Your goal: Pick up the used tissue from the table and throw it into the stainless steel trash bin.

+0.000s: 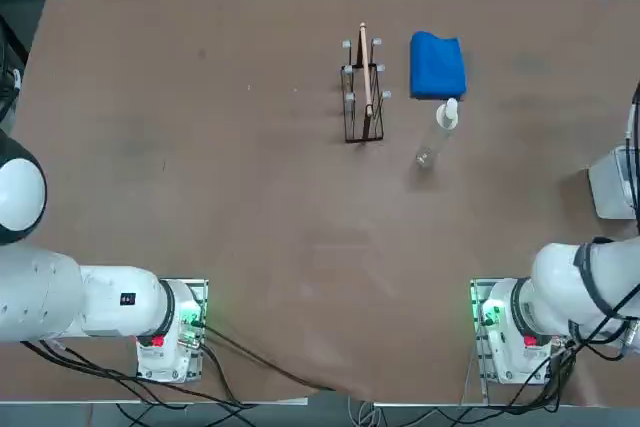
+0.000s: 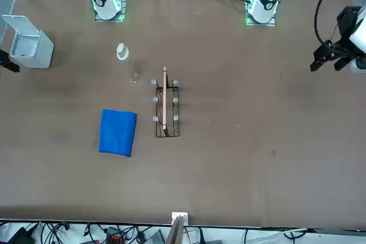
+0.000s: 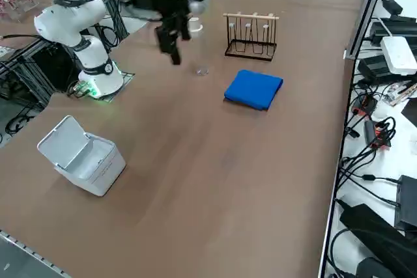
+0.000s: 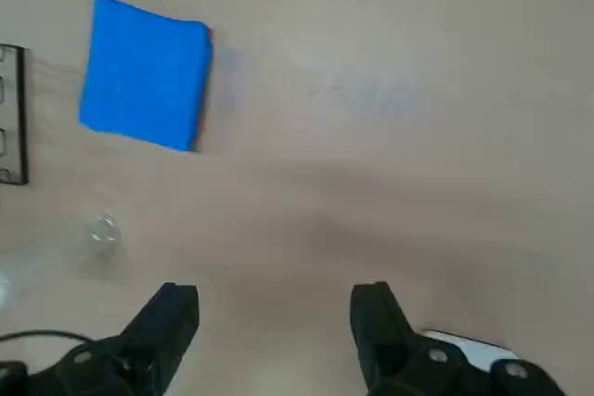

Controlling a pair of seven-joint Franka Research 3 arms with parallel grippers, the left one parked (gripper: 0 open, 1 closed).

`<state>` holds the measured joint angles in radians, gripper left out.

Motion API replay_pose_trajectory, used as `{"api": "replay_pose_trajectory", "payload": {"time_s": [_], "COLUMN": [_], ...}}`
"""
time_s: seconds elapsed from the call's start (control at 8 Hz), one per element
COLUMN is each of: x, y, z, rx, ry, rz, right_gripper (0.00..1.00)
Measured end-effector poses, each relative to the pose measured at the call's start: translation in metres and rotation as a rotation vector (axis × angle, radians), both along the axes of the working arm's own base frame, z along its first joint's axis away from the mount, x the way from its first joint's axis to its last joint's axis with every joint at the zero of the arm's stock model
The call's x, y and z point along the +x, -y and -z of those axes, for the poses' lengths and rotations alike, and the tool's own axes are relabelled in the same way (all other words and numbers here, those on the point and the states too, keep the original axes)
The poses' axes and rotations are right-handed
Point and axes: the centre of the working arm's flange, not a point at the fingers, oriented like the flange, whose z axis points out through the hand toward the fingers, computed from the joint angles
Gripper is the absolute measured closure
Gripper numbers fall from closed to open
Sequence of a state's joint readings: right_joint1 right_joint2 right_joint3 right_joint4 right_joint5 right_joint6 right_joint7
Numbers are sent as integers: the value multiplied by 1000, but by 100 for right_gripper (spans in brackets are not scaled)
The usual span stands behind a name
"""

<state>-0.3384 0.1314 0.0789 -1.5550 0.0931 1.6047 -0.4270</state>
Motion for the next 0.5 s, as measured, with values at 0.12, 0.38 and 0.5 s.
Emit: {"api": "replay_pose_trajectory", "payload": {"time_s": [0.12, 0.38, 0.5], "x": [8, 13, 11], "y": [-35, -90, -109], "z": [-6, -19, -26], "rx": [-16, -44, -57], "ry": [6, 21, 27], "rz": [-8, -5, 5], "right_gripper": [0, 0, 0]}}
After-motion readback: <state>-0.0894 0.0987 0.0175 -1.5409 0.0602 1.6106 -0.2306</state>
